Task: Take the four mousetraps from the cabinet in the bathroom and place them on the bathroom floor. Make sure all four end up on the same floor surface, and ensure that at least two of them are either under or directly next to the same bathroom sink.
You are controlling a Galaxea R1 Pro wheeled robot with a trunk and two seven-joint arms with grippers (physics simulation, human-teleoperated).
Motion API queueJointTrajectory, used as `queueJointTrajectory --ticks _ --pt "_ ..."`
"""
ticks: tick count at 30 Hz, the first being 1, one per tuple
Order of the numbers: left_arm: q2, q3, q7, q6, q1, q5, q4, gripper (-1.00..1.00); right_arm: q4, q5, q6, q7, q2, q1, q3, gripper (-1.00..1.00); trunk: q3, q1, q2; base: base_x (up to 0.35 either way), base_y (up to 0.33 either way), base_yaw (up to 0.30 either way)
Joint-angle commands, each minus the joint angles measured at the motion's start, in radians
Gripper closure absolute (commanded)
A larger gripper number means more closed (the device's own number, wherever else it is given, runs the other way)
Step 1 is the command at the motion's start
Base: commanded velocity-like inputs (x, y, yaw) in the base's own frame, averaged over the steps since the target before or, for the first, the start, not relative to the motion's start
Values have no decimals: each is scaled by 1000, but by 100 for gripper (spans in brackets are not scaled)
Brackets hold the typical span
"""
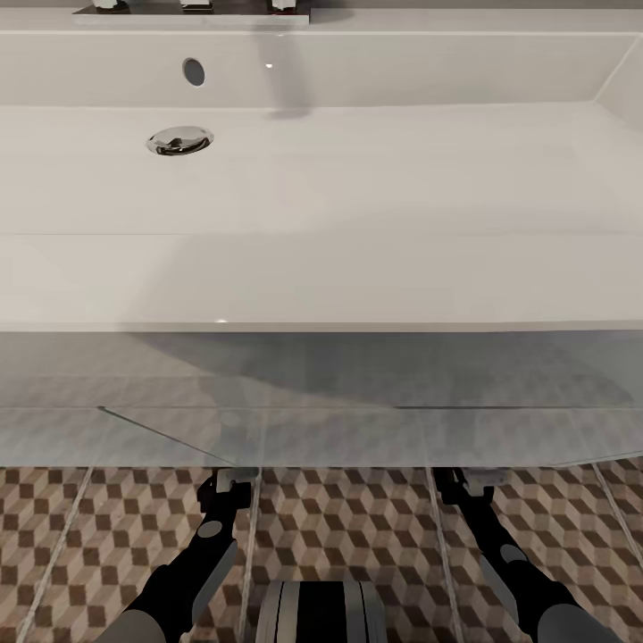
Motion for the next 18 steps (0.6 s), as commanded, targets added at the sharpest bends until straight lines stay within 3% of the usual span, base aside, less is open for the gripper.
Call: queueJointTrajectory --ticks 1,18 --pt "0 0 2 2 0 -3 0 100 0 0 0 0 0 0 0 100 0 0 0 0 0 0" --pt "0 0 3 0 0 -3 0 100 -1 5 3 0 0 0 3 100 0 0 0 0 0 0"
